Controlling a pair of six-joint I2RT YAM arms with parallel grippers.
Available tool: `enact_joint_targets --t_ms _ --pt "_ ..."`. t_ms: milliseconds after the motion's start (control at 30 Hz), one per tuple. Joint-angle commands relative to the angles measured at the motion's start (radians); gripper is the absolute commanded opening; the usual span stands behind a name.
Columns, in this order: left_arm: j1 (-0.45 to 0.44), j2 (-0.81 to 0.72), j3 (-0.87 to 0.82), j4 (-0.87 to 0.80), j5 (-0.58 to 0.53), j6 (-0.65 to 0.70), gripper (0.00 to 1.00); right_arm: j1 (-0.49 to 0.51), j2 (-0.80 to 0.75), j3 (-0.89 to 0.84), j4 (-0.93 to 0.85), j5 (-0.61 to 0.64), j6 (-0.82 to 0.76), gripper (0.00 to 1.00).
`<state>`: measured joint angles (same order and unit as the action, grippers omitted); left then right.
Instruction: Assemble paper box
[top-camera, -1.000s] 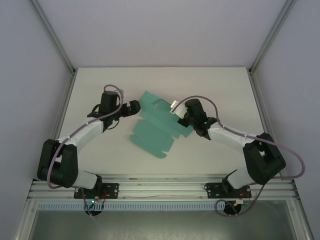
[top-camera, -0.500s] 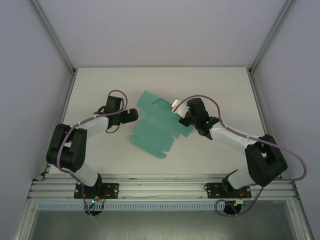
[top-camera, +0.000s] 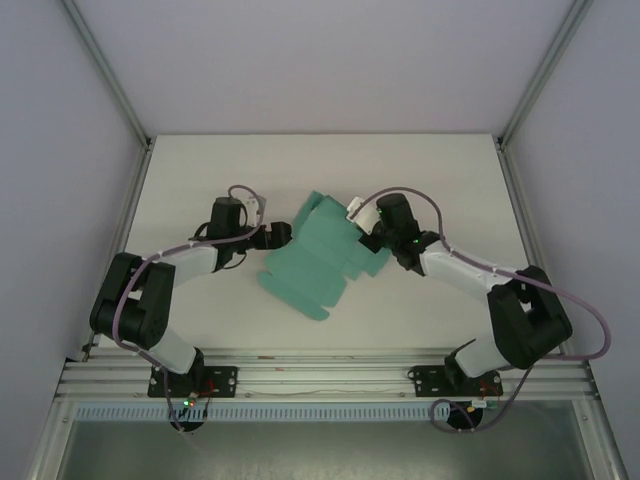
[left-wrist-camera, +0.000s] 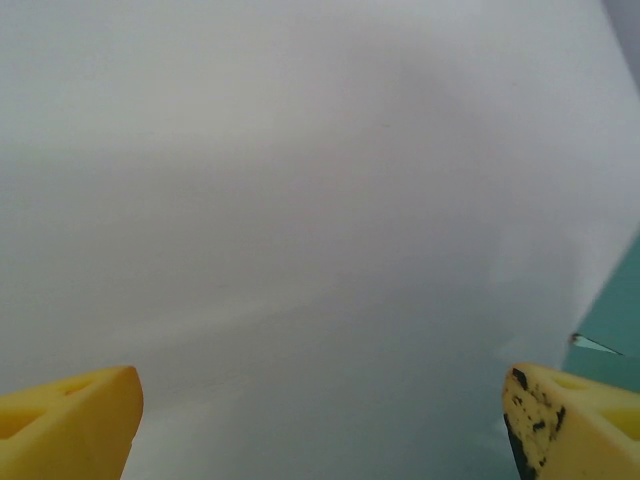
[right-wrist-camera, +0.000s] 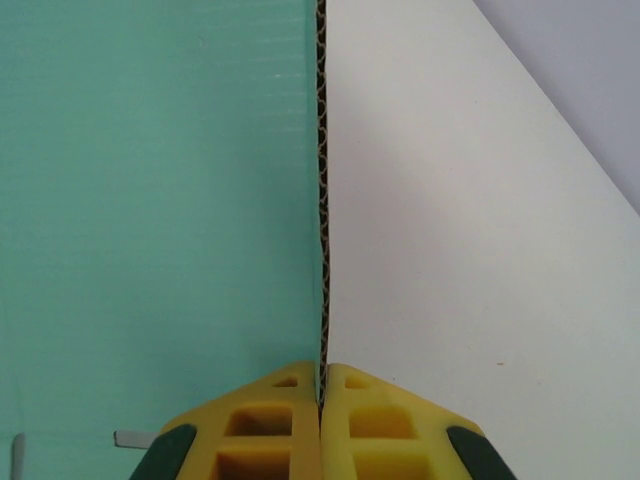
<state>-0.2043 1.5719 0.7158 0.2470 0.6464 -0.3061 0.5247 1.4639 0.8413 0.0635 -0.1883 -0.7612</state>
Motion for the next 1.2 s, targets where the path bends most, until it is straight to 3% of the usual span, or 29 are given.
enact_joint_targets --t_ms 0,233,333,467,600,667,733,833,1000,1067,1167 --pt "-0.041 -0.014 -0.022 0.109 0.067 0.034 0.92 0.004 0.021 0.046 -0.015 -0.003 0.038 0.00" --pt "-0.009 -0.150 -0.050 -0.111 -0.271 0.007 0.92 -0.011 0.017 0.056 -0.067 0.028 0.051 0.00" --pt "0.006 -0.227 -0.074 -0.140 -0.286 0.036 0.92 -0.016 0.023 0.067 -0.098 0.037 0.059 0.00" --pt "-0.021 -0.263 -0.054 -0.200 -0.115 0.173 0.95 -0.017 0.033 0.078 -0.118 0.028 0.060 0.00" --pt "-0.074 -0.200 -0.016 -0.155 -0.148 0.227 0.92 -0.018 0.024 0.081 -0.127 -0.006 0.057 0.00" --pt "-0.073 -0.146 0.033 -0.154 -0.167 0.210 0.78 -0.018 0.018 0.085 -0.135 -0.017 0.060 0.00" --pt "-0.071 -0.098 0.073 -0.135 -0.162 0.181 0.71 -0.018 0.019 0.091 -0.149 -0.028 0.060 0.00" --pt "-0.071 -0.040 0.102 -0.053 -0.086 0.148 0.56 -0.018 0.027 0.100 -0.158 -0.032 0.077 0.00" --pt "-0.070 0.005 0.099 0.008 -0.091 0.119 0.14 -0.044 0.040 0.130 -0.163 -0.058 0.221 0.00" --pt "-0.069 0.008 0.080 0.026 -0.090 0.113 0.03 -0.070 0.042 0.135 -0.164 -0.108 0.290 0.00" --pt "-0.067 -0.004 0.039 0.086 -0.081 0.104 0.00 -0.106 0.051 0.140 -0.175 -0.175 0.365 0.00"
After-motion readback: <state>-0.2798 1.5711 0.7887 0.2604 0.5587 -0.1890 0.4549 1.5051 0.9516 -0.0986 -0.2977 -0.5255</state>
